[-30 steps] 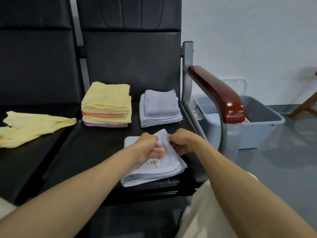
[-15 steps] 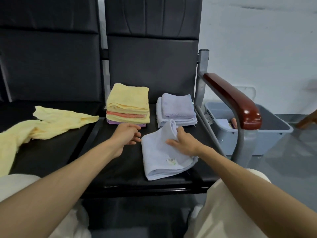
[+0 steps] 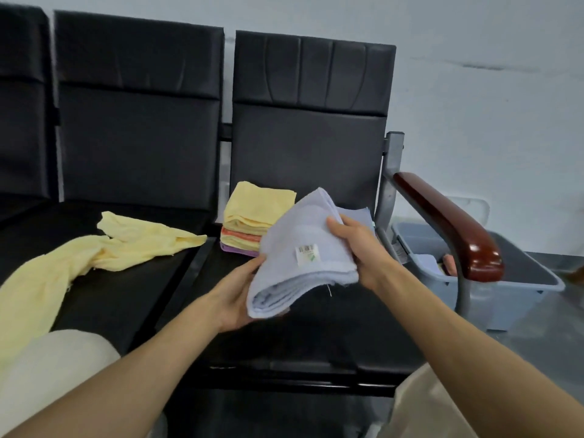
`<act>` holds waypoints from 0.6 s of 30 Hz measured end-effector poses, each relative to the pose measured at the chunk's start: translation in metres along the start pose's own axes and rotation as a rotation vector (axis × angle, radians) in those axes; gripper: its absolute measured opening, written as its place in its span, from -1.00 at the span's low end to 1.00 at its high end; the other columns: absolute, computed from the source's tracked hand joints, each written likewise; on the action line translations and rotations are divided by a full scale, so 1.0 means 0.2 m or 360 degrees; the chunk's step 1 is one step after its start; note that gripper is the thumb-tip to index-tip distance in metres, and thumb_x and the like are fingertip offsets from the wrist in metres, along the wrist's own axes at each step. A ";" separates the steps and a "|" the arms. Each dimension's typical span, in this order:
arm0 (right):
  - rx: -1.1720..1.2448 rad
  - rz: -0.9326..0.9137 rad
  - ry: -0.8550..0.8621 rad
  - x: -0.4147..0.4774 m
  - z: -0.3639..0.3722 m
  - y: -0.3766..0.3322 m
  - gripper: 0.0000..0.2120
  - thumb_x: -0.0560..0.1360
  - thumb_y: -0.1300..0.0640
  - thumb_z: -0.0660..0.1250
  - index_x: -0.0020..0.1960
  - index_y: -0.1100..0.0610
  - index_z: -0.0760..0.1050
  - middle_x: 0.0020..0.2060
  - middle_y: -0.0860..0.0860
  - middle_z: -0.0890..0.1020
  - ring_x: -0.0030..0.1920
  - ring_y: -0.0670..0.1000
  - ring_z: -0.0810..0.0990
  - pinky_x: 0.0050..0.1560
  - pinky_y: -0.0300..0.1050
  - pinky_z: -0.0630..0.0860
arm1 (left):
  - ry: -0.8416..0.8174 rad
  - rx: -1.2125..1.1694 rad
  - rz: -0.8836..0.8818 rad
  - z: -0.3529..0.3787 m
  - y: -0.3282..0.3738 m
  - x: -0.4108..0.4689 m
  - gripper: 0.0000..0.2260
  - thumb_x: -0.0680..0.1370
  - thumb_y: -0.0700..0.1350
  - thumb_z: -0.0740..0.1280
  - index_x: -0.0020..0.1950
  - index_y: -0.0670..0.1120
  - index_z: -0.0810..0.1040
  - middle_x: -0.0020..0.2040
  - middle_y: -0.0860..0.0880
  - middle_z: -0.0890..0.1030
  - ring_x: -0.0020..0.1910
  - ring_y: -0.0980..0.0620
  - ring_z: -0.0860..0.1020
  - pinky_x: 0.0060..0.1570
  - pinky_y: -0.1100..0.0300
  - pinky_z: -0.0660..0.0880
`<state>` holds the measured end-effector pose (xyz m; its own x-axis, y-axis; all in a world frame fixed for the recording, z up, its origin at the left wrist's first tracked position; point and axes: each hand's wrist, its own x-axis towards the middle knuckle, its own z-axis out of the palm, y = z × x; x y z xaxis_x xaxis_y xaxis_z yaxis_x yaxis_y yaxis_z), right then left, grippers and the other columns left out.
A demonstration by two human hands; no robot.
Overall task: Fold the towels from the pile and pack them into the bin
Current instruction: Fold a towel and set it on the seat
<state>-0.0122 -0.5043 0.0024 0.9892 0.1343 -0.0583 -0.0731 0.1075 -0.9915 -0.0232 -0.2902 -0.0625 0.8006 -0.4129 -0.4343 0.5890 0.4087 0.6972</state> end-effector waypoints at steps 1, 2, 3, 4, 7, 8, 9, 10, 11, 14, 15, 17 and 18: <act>0.0083 0.0015 -0.0036 0.01 -0.03 0.00 -0.71 0.60 0.04 0.26 0.27 0.12 0.49 0.12 0.14 0.65 0.14 0.15 0.63 0.17 0.17 0.55 | -0.0037 -0.0007 0.0084 -0.01 0.01 0.01 -0.58 0.53 -0.01 0.37 0.30 -0.21 0.53 0.22 -0.20 0.60 0.21 -0.18 0.56 0.30 -0.08 0.43; 0.0122 0.0017 -0.0053 0.02 -0.06 0.01 -0.73 0.60 0.05 0.24 0.27 0.10 0.50 0.12 0.13 0.66 0.13 0.14 0.64 0.17 0.16 0.55 | -0.0042 0.0010 0.0179 -0.01 0.03 0.03 -0.59 0.52 -0.04 0.38 0.31 -0.21 0.52 0.19 -0.19 0.61 0.16 -0.17 0.58 0.27 -0.07 0.46; 0.0121 0.0014 -0.0039 0.03 -0.08 0.01 -0.74 0.61 0.06 0.22 0.25 0.08 0.51 0.09 0.11 0.67 0.11 0.13 0.65 0.15 0.14 0.56 | -0.0021 0.0083 0.0270 0.00 0.05 0.04 -0.62 0.52 -0.08 0.38 0.31 -0.19 0.52 0.17 -0.18 0.61 0.12 -0.15 0.59 0.21 -0.07 0.50; 0.0067 0.0013 0.0011 0.04 -0.10 0.01 -0.76 0.62 0.06 0.21 0.23 0.06 0.53 0.06 0.09 0.68 0.09 0.12 0.66 0.12 0.12 0.58 | 0.0031 0.0235 0.0353 0.02 0.08 0.06 -0.65 0.54 -0.11 0.37 0.30 -0.16 0.51 0.19 -0.15 0.62 0.12 -0.12 0.60 0.15 -0.06 0.54; -0.0150 0.0014 0.0193 0.11 -0.20 0.06 -0.82 0.64 0.07 0.17 0.12 0.01 0.55 0.02 0.07 0.69 0.04 0.10 0.67 0.05 0.08 0.60 | 0.0231 0.0856 0.0537 0.12 0.19 0.16 -0.72 0.60 -0.15 0.30 0.31 -0.02 0.47 0.19 -0.03 0.61 0.14 -0.03 0.58 0.03 -0.02 0.57; -0.0253 0.0005 0.0242 0.14 -0.23 0.08 -0.82 0.64 0.08 0.17 0.09 0.00 0.54 0.01 0.07 0.69 0.03 0.09 0.67 0.06 0.09 0.61 | 0.0292 0.1035 0.0568 0.15 0.21 0.19 -0.73 0.61 -0.13 0.28 0.32 -0.01 0.43 0.18 0.00 0.59 0.14 -0.02 0.57 0.03 -0.03 0.57; -0.0351 -0.0015 0.0272 0.18 -0.26 0.09 -0.83 0.64 0.10 0.16 0.08 0.02 0.54 0.01 0.07 0.69 0.01 0.09 0.67 0.07 0.09 0.61 | 0.0344 0.1208 0.0598 0.18 0.24 0.24 -0.73 0.62 -0.10 0.25 0.32 0.01 0.39 0.19 0.01 0.56 0.13 -0.01 0.55 0.02 -0.04 0.57; -0.0426 -0.0025 0.0312 0.21 -0.29 0.11 -0.83 0.64 0.12 0.16 0.09 0.05 0.53 -0.01 0.07 0.68 -0.01 0.08 0.67 0.05 0.08 0.61 | 0.0401 0.1382 0.0621 0.20 0.26 0.29 -0.74 0.63 -0.07 0.23 0.32 0.02 0.36 0.19 0.02 0.53 0.13 -0.01 0.54 0.01 -0.04 0.58; -0.0486 -0.0041 0.0351 0.25 -0.32 0.12 -0.83 0.63 0.13 0.16 0.08 0.06 0.53 -0.02 0.06 0.68 -0.04 0.06 0.67 0.00 0.03 0.62 | 0.0450 0.1533 0.0662 0.23 0.28 0.35 -0.76 0.64 -0.04 0.20 0.30 0.02 0.34 0.18 0.01 0.51 0.12 -0.02 0.53 0.01 -0.05 0.58; -0.0610 -0.0139 0.0497 0.40 -0.42 0.10 -0.84 0.63 0.14 0.15 0.04 0.00 0.50 -0.04 0.00 0.66 -0.07 -0.01 0.64 -0.08 -0.09 0.59 | 0.0559 0.1772 0.0814 0.32 0.33 0.56 -0.80 0.65 -0.01 0.13 0.27 0.02 0.33 0.15 0.00 0.51 0.09 -0.05 0.52 0.06 -0.08 0.56; -0.0639 -0.0177 0.0545 0.46 -0.46 0.09 -0.84 0.62 0.14 0.15 0.07 0.00 0.50 -0.03 -0.01 0.65 -0.05 -0.01 0.63 -0.04 -0.08 0.58 | 0.0585 0.1816 0.0871 0.35 0.35 0.62 -0.79 0.65 -0.02 0.12 0.27 0.00 0.33 0.15 0.00 0.51 0.09 -0.05 0.52 0.09 -0.08 0.54; -0.0726 -0.0236 0.0636 0.59 -0.54 0.05 -0.82 0.62 0.13 0.14 0.13 0.04 0.50 -0.01 0.00 0.64 -0.02 0.01 0.62 0.02 -0.02 0.57 | 0.0608 0.1831 0.0966 0.41 0.38 0.75 -0.80 0.66 -0.04 0.12 0.26 -0.05 0.35 0.16 -0.01 0.51 0.09 -0.04 0.51 0.13 -0.02 0.50; -0.0769 -0.0264 0.0677 0.65 -0.57 0.04 -0.81 0.61 0.12 0.15 0.13 0.04 0.50 -0.01 0.01 0.64 -0.01 0.03 0.62 0.05 0.02 0.57 | 0.0612 0.1810 0.0997 0.44 0.40 0.81 -0.81 0.66 -0.06 0.12 0.24 -0.07 0.37 0.15 -0.02 0.51 0.09 -0.04 0.51 0.10 0.02 0.49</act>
<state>0.1298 -0.5992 -0.0270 0.9535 -0.2571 0.1571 0.0517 -0.3741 -0.9260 0.1444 -0.3958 -0.0272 0.9887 -0.0788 0.1275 -0.1499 -0.5288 0.8354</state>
